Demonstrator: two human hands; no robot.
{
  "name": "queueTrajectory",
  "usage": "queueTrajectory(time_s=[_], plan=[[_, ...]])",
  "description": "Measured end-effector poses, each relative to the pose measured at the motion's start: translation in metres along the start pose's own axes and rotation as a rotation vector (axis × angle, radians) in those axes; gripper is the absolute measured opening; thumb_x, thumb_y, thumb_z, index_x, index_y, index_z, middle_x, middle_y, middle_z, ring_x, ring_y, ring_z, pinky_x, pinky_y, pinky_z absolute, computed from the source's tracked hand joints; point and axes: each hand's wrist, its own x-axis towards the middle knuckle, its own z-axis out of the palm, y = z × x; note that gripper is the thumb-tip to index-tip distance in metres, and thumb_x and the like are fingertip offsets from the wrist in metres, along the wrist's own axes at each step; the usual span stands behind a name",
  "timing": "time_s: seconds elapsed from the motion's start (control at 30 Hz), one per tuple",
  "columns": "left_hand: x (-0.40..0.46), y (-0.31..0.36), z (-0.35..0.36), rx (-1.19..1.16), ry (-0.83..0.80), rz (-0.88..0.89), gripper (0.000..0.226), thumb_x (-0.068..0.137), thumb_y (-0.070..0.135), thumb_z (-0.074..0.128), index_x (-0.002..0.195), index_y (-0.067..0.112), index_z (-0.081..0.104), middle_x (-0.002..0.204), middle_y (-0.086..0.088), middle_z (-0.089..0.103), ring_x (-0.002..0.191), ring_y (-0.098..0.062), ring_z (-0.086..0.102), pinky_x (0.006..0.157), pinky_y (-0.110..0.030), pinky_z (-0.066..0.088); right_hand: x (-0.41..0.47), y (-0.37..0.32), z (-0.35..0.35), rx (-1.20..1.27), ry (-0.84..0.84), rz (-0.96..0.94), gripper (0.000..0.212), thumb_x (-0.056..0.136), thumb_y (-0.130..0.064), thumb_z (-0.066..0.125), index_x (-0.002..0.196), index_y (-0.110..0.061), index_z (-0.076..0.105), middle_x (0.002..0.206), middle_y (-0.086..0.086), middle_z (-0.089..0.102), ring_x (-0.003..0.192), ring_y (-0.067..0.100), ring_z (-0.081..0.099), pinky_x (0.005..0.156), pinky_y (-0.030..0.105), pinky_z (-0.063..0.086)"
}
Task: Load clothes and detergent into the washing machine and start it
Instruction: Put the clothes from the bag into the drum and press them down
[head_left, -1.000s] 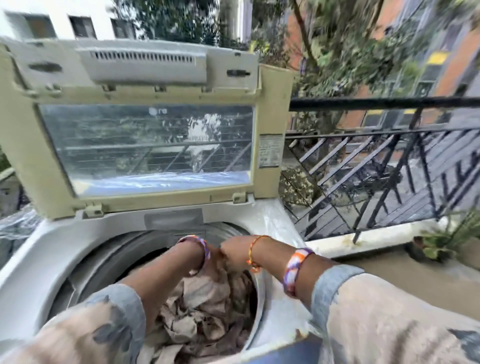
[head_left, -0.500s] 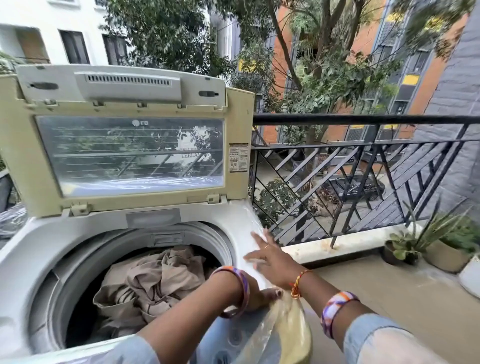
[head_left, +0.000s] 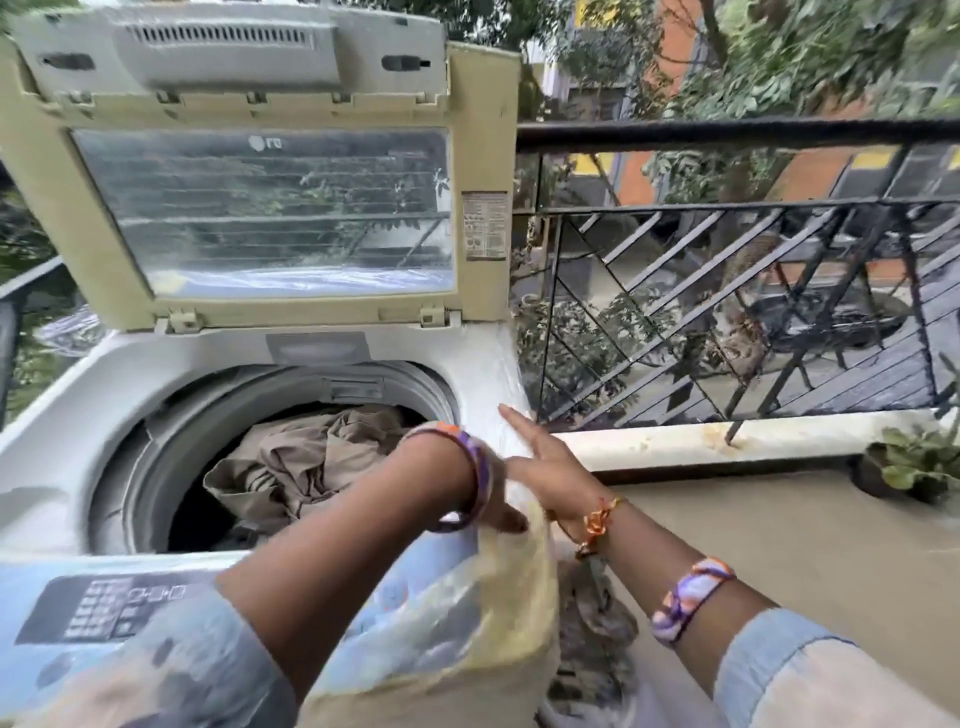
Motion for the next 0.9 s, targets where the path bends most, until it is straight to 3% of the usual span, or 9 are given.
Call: queueTrajectory(time_s=[0.07,0.1,0.2,0.3,0.4,0.53,0.67,0.77,0.9], plan=[[-0.001,0.020,-0.036,0.063,0.062,-0.013,0.024,0.089,0.021,0.055,0.073,0.005,0.063,0.094,-0.017,0.066,0.092,-0.023,0.060,0.047,-0.024,0.045,-0.001,0.009,-0.023,0.118,-0.056,0.084,0.047,0.090,-0.011,0.055,0.130,-0.035,0.047,0.129,-0.009,0.054,0.114,0.020,0.055,0.094,0.044,0.047],[0.002,0.035,-0.055,0.068,0.077,-0.001,0.016,0.086,0.008,0.054,0.076,0.006,0.067,0.103,-0.021,0.067,0.095,-0.026,0.060,0.039,-0.029,0.039,-0.005,0.012,-0.041,0.161,-0.053,0.145,0.032,0.092,-0.017,0.051,0.120,-0.033,0.052,0.117,-0.005,0.060,0.100,0.023,0.062,0.085,0.046,0.050],[0.040,0.083,-0.088,0.034,0.158,0.170,0.033,0.093,0.016,0.047,0.116,-0.003,0.061,0.124,-0.023,0.060,0.101,-0.033,0.059,0.063,-0.034,0.041,-0.013,0.036,-0.102,0.324,0.053,0.293,0.018,0.098,-0.023,0.038,0.098,-0.026,0.056,0.114,0.009,0.060,0.081,0.022,0.062,0.069,0.033,0.051],[0.123,0.130,-0.072,0.046,0.256,0.378,0.046,0.093,0.043,0.045,0.118,0.007,0.060,0.120,-0.014,0.062,0.112,-0.029,0.059,0.074,-0.025,0.043,-0.024,0.086,-0.151,0.383,0.259,0.377,0.020,0.097,-0.011,0.036,0.097,-0.018,0.054,0.100,0.011,0.059,0.070,0.018,0.057,0.054,0.021,0.048],[0.205,0.175,-0.026,0.001,0.074,0.410,0.049,0.093,0.043,0.046,0.123,0.005,0.056,0.127,-0.015,0.058,0.120,-0.030,0.054,0.096,-0.033,0.045,-0.043,0.159,-0.173,0.528,0.374,0.600,0.020,0.094,-0.013,0.037,0.088,-0.013,0.056,0.066,0.005,0.058,0.045,0.014,0.053,0.040,0.016,0.038],[0.274,0.217,0.059,-0.148,-0.181,0.419,0.047,0.094,0.032,0.046,0.131,0.004,0.047,0.138,-0.019,0.047,0.127,-0.030,0.046,0.103,-0.031,0.037,-0.068,0.261,-0.175,0.483,0.471,0.875,0.026,0.095,-0.012,0.041,0.072,-0.017,0.054,0.064,0.004,0.052,0.051,0.017,0.046,0.051,0.021,0.033],[0.337,0.227,0.180,-0.254,-0.390,0.314,0.048,0.095,0.029,0.045,0.139,0.010,0.040,0.144,-0.018,0.040,0.134,-0.028,0.038,0.109,-0.030,0.028,-0.080,0.353,-0.156,0.634,0.389,1.027,0.029,0.094,-0.010,0.039,0.066,-0.013,0.044,0.046,0.003,0.046,0.026,0.009,0.041,0.030,0.008,0.027],[0.382,0.233,0.253,-0.459,-0.585,0.113,0.049,0.094,0.036,0.045,0.133,0.008,0.048,0.142,-0.013,0.045,0.132,-0.025,0.042,0.106,-0.029,0.032,-0.078,0.416,-0.139,0.562,0.335,1.092,0.022,0.084,0.003,0.050,0.071,-0.013,0.044,0.049,0.003,0.048,0.033,0.008,0.045,0.033,0.010,0.032],[0.440,0.232,0.289,-1.010,-0.411,-0.189,0.084,0.062,0.047,0.072,0.131,0.003,0.050,0.135,-0.011,0.051,0.124,-0.023,0.049,0.105,-0.033,0.038,-0.069,0.479,-0.114,0.436,0.317,1.119,0.027,0.091,-0.001,0.044,0.080,-0.026,0.049,0.073,-0.003,0.051,0.060,0.010,0.052,0.052,0.019,0.042]])
